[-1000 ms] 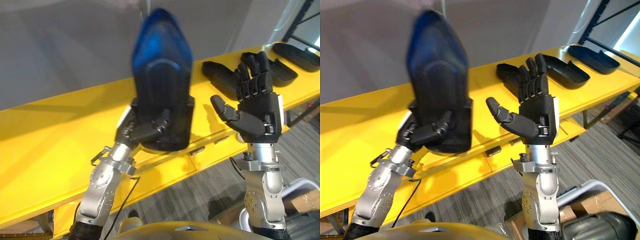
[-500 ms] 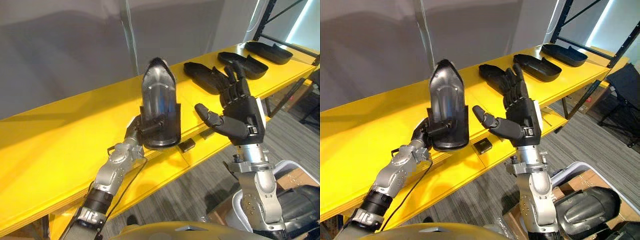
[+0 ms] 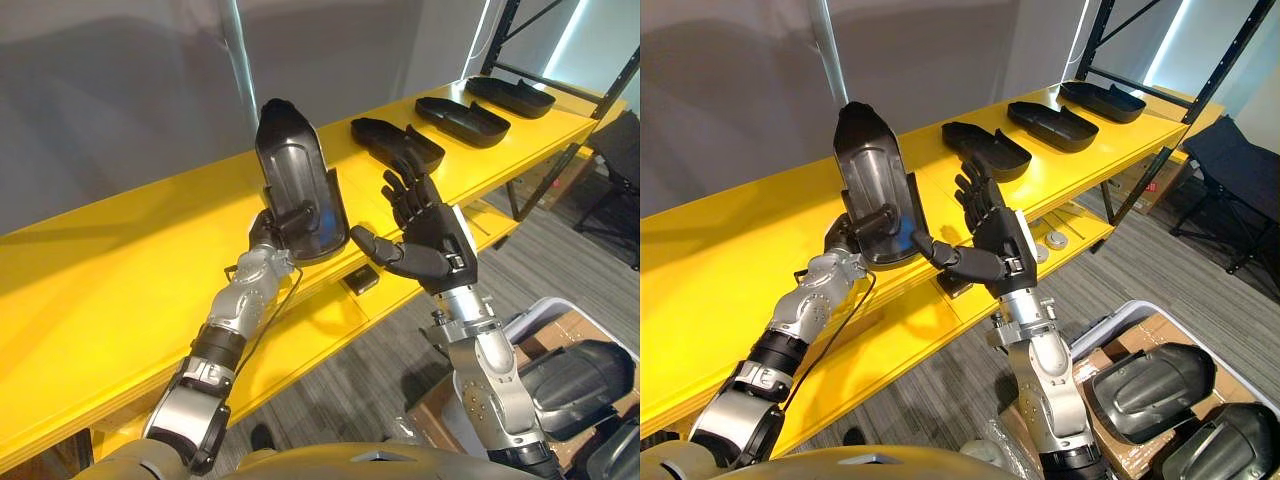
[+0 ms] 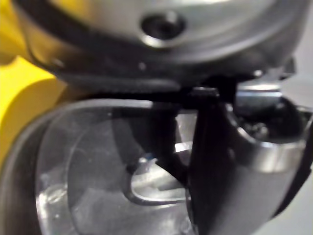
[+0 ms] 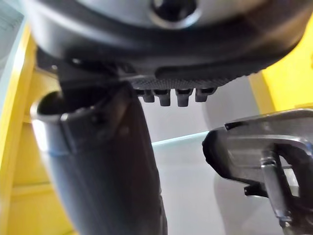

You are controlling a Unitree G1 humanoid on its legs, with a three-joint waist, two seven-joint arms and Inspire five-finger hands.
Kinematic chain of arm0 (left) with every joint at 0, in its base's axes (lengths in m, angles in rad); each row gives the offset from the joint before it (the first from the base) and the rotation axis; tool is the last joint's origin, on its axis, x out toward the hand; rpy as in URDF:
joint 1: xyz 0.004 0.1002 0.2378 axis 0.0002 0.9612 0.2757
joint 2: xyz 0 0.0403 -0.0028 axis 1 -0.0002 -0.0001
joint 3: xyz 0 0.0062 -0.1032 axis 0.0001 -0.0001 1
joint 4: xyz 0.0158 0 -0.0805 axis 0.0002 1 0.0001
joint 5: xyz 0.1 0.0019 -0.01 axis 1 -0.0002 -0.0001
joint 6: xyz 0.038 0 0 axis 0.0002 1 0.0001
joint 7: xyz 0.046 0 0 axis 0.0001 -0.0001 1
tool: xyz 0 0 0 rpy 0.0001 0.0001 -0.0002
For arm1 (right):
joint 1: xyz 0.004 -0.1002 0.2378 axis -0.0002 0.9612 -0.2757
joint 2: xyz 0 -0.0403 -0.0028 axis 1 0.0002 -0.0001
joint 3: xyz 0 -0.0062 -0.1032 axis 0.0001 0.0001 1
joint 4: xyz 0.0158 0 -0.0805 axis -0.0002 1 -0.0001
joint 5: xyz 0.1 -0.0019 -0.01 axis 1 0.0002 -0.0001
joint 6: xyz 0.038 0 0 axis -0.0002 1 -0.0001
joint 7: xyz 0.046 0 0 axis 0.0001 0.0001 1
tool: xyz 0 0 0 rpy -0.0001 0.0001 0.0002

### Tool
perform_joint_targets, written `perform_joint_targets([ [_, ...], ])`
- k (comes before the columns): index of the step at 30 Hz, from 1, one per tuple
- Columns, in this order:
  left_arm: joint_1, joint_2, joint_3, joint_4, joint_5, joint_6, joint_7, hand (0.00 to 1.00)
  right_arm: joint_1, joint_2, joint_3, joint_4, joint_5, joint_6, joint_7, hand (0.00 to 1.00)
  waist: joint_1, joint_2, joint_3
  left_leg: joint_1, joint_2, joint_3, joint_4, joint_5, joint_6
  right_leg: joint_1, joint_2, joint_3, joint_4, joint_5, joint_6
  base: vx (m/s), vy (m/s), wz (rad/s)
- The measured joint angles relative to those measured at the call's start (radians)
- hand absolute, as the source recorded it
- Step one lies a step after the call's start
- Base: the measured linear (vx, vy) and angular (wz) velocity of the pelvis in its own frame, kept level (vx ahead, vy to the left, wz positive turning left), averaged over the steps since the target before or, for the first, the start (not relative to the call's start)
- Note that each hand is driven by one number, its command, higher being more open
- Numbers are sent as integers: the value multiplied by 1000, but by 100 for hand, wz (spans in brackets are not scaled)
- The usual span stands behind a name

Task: Walk over and take three plastic housings, then place them on the shelf

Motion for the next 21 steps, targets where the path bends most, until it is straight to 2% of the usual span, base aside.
perform_joint_targets([
  [7,-59,-11,14,50,-3,41,46,0,-5,1,27,12,0,18,-3,100,0,0,0,-7,0,-1,0,8,3,-12,0,2,-1,8,3,-4,-2,0],
  [8,-71,-13,18,65,-1,47,51,100,-8,1,33,13,0,18,-4,100,-2,0,0,-7,0,-1,0,9,3,-12,0,2,-1,9,3,0,0,0],
  [16,-153,-34,30,159,32,81,87,100,-30,-3,57,12,15,29,-23,100,-2,-6,-2,-25,13,0,0,6,4,-15,4,0,-19,27,4,-3,-11,0],
  [19,-183,-45,38,197,31,86,137,100,-30,-4,88,12,16,43,-27,100,-3,-15,-5,-24,15,5,0,6,3,-14,6,3,-32,36,4,-10,-19,-5],
  [21,-195,-51,50,218,32,85,177,100,-30,-4,112,12,16,44,-27,100,-15,-20,-7,-24,16,9,0,5,2,-14,6,4,-33,37,4,0,0,0],
])
